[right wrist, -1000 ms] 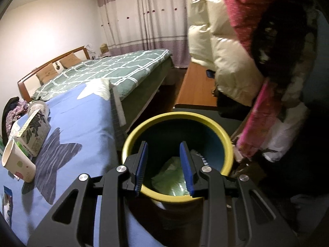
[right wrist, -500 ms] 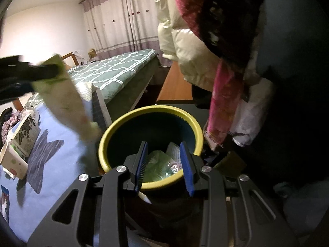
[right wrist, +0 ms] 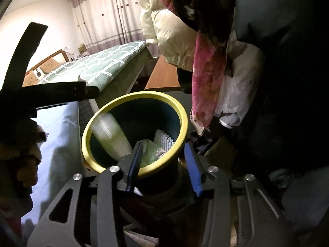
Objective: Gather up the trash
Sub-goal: 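Lift the bottle with the left tool, carry it over the bin, drop it, then move both tools back over the table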
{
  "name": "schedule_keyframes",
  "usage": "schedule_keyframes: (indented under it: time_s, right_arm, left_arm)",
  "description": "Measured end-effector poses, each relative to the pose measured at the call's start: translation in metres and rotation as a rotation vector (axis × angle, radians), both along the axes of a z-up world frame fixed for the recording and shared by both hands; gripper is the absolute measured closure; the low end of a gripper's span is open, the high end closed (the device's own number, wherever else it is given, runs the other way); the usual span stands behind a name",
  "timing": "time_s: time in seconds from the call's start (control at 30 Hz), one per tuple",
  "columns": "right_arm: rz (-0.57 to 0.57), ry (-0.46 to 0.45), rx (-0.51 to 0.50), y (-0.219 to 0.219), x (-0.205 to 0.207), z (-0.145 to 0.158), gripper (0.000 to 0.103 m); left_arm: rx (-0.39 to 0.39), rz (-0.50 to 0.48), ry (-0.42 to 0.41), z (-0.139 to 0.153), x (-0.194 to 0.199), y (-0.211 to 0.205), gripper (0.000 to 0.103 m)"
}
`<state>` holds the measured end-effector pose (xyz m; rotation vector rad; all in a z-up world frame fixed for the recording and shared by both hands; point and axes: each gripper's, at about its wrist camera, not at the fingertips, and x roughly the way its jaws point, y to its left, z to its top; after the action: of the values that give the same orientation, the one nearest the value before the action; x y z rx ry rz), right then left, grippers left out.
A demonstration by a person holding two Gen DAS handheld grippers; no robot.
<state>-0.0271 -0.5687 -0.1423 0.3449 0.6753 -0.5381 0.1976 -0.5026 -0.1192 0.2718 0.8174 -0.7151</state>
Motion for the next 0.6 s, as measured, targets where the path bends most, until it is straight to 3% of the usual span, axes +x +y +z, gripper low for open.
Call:
schedule_keyframes:
  time_s: [0.2, 0.4, 0.6]
  right_arm:
    - [0.048, 0.003, -0.014, 0.022, 0.006, 0.004, 0.061]
    - [0.165, 0.021, -0.016, 0.071, 0.024, 0.006, 0.059]
    - [0.308, 0.028, -0.027, 0.133, 0.039, 0.012, 0.059]
  left_arm:
    - [-0.099, 0.047, 0.043, 0.051, -0.014, 0.066, 0.010]
    - [-0.162, 0.156, -0.071, 0.104, -0.045, 0.182, 0.005]
    - [-0.143, 0.400, -0.213, 0.112, -0.074, 0.323, 0.005]
